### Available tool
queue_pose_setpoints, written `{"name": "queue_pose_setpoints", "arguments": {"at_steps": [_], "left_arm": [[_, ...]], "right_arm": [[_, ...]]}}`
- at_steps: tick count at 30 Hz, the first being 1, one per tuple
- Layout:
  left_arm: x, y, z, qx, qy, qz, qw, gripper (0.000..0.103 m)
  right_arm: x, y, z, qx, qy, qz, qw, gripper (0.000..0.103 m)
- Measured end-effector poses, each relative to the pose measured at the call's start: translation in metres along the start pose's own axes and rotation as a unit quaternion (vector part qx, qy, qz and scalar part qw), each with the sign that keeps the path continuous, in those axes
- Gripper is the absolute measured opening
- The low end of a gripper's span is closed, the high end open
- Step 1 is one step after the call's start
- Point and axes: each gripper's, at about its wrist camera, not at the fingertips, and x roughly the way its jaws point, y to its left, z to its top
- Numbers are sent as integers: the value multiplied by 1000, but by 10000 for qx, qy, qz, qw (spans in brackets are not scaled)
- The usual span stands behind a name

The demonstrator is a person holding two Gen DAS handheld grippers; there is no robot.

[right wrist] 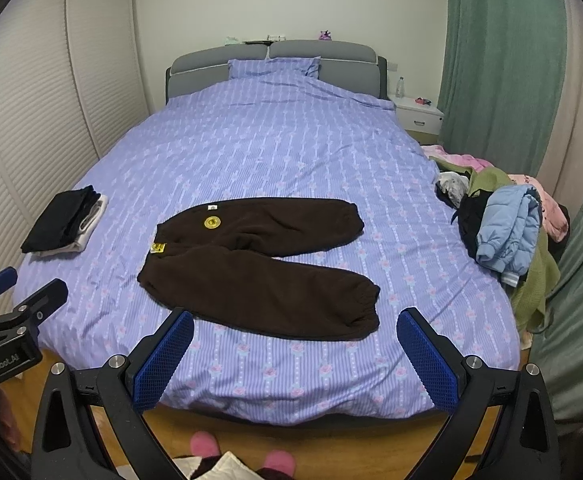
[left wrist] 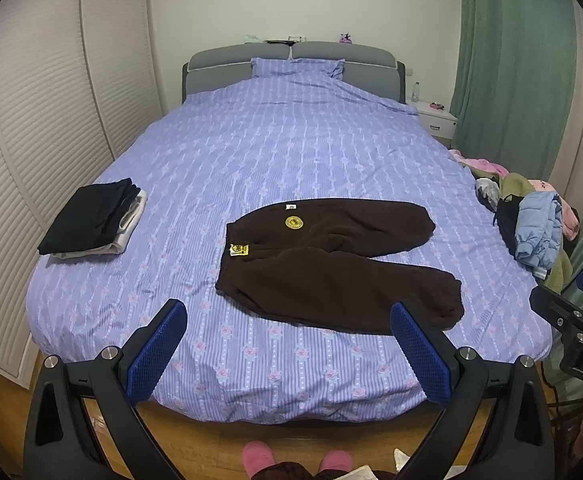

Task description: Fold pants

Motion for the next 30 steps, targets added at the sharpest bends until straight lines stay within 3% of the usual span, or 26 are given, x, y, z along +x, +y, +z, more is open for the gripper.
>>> {"name": "queue_pose_setpoints", "arguments": {"at_steps": [6,11,15,17,20,25,30], "left_arm": [[27,25,-11,-118,123,235,9996,103],[61,52,-20,-148,394,386,9984,103],[105,75,-19,-151,774,157,9968,103],[137,91,-16,-300,1159,-68,9928,103],[178,105,-14,-333,1426,-240,9889,103],[241,110,-12,-360,1800,-353,9824,100],[294,109,-11,-660,2085,-597,9740,97]], "right_arm": [[29,9,-7,67,212,86,9997,103],[73,30,-17,7,647,-3,9979,103],[116,48,-23,157,1106,-56,9937,103],[133,53,-24,321,1340,-170,9903,103],[159,59,-29,569,1443,-282,9875,103],[212,64,-38,949,1577,-555,9813,102],[269,55,-50,1661,1922,-407,9663,95]]}}
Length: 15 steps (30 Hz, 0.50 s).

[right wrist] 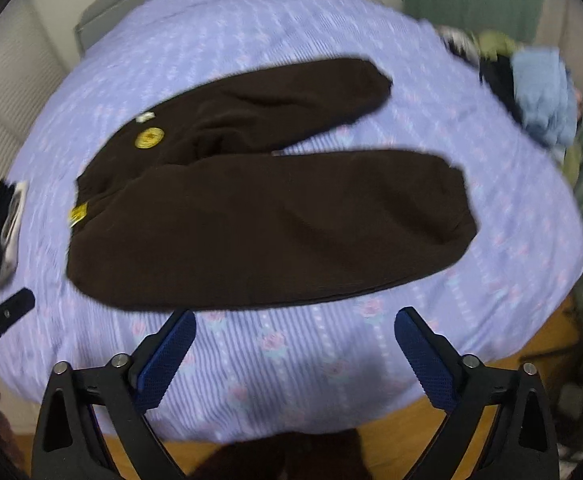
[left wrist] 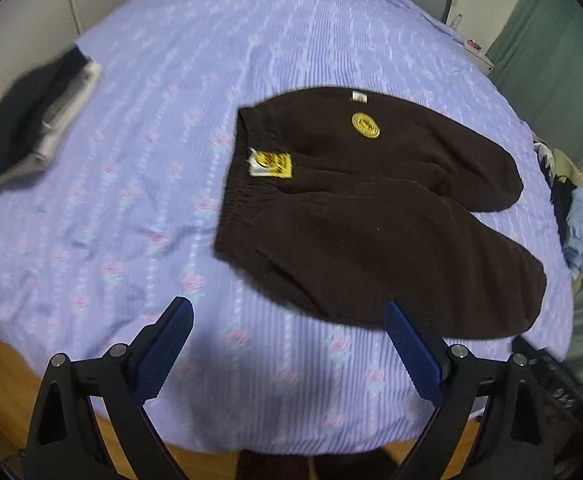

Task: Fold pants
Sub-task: 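Lower both tools toward the pants legs near the cuffs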

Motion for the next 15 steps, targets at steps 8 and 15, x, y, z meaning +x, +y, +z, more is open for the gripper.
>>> {"name": "queue_pose_setpoints", "arguments": {"at_steps": [8,15], "left_arm": [[83,28,9,-690,700,-537,9937,82],[118,27,8,-894,1022,-871,9869,65]], "right_arm": [[63,-18,8,681,211,125,9974,80],[98,-30,11,940,340,122,9949,69]]}}
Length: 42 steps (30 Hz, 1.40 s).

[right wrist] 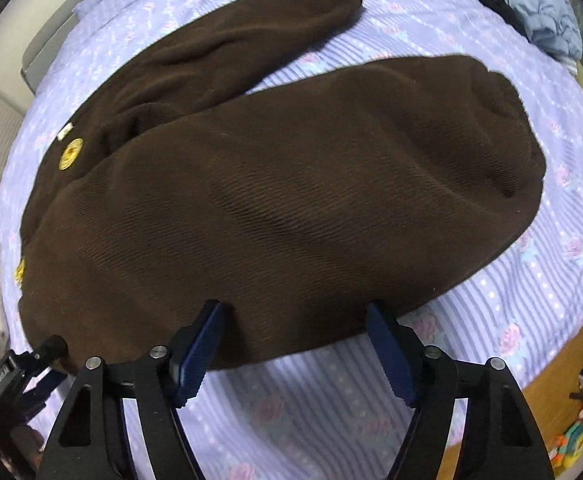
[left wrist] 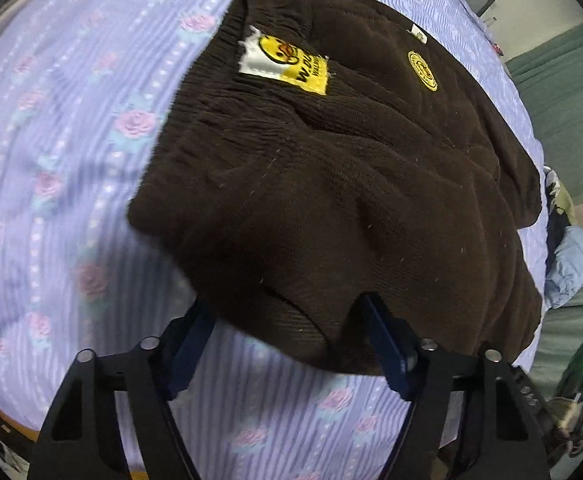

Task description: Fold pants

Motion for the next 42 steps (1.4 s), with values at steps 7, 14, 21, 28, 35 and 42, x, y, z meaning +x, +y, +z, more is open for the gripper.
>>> {"name": "queue_pose_setpoints", "arguments": {"at_steps": [7,14,21,28,35,42], "left_arm": [[-11,-7,1,160,-17,68,9998,25],[-40,-23,-20,906,-179,448,9947,20],[-36,-36,-17,1191,-228,760,9897,20],[-15,-59,-15,1460,-259,1155,9822,21],[-2,-68,-12,1604,-227,1288,9783,21],[-29,-64,-17,1654,-207,1134,9795,20]], "right_arm": [[7,3,6,-308,82,-222,9992,7],[-30,-5,-22,-587,65,-322,9977,3],[-40,-25,-17,19,-132,-88,9999,55],[-4,-37,-10,813,1,312,9962,61],[18,-41,5,1117,107,298,9932,29],[-47,-4,0,18,-302,-182,9994,15]]}}
